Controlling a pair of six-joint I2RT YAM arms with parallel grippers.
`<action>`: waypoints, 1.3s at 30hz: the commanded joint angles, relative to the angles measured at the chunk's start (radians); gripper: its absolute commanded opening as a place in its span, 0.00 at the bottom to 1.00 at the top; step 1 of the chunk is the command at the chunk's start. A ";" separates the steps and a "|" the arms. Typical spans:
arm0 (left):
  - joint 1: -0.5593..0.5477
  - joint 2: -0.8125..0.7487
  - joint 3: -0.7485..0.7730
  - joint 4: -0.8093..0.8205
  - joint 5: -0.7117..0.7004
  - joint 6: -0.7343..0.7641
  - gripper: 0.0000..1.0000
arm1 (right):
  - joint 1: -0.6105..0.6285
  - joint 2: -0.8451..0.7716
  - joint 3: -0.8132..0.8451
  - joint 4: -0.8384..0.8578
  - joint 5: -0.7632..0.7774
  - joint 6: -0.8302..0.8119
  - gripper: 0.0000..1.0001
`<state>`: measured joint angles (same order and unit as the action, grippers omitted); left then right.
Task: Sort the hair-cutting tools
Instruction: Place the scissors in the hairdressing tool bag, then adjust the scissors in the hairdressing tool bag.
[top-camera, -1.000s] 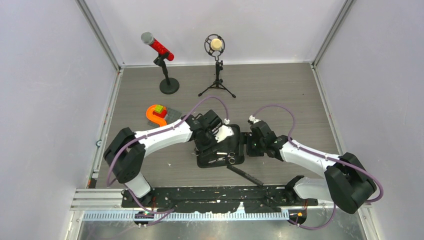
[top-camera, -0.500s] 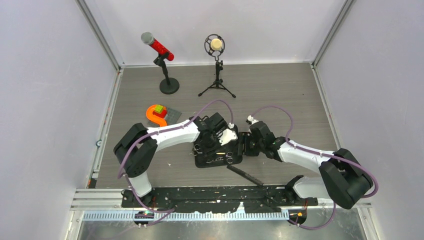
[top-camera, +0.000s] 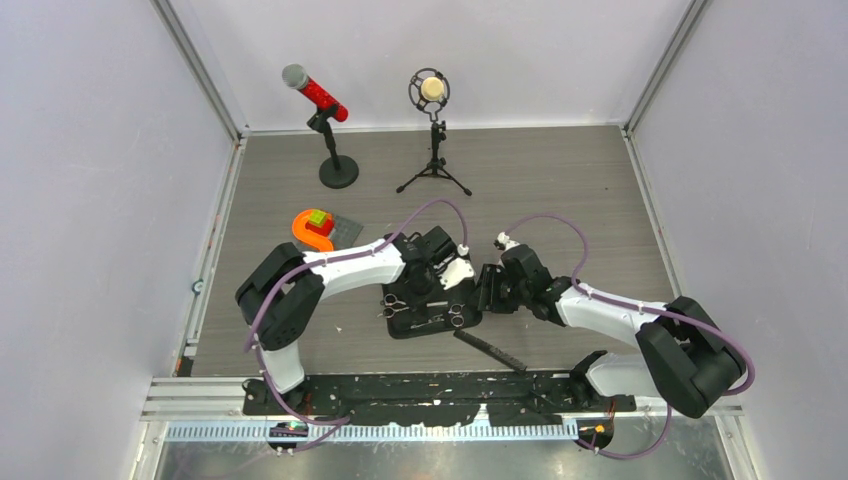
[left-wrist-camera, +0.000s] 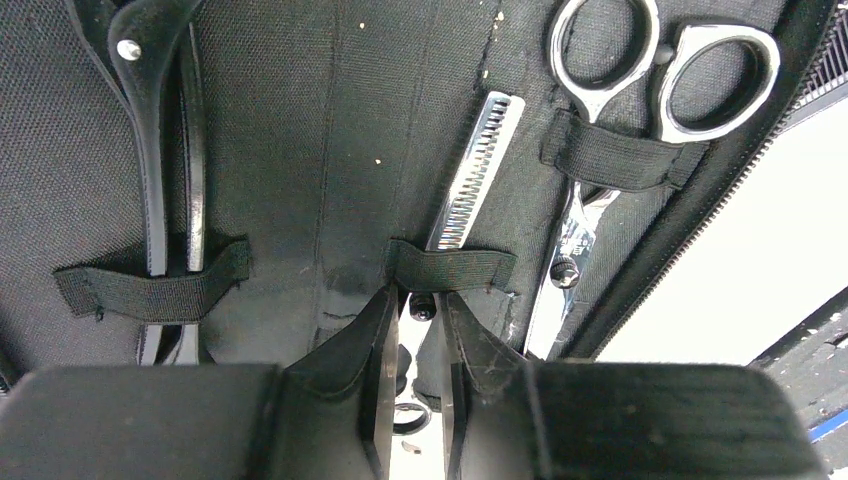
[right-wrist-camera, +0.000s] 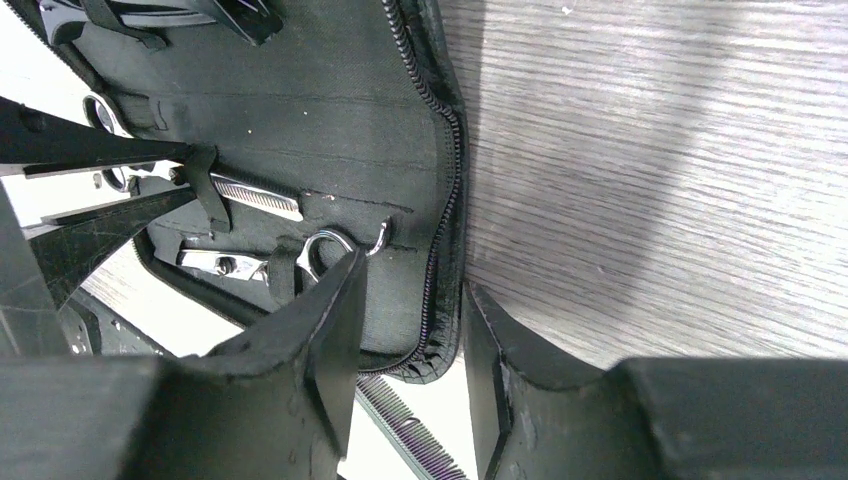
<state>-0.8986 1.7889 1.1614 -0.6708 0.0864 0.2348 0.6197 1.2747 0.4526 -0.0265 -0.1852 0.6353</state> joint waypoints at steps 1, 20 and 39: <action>-0.003 -0.014 0.008 0.016 -0.008 -0.057 0.05 | 0.005 0.008 -0.026 -0.009 -0.013 0.016 0.39; 0.000 -0.253 -0.063 0.065 -0.058 -0.324 0.54 | 0.005 -0.003 -0.024 0.006 -0.011 0.033 0.32; 0.301 -1.141 -0.545 0.045 -0.251 -0.839 0.55 | -0.545 -0.419 0.262 -0.205 -0.521 -0.031 0.24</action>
<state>-0.6449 0.7399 0.6846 -0.6323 -0.1371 -0.5144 0.1200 0.8669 0.6899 -0.2386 -0.5186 0.5850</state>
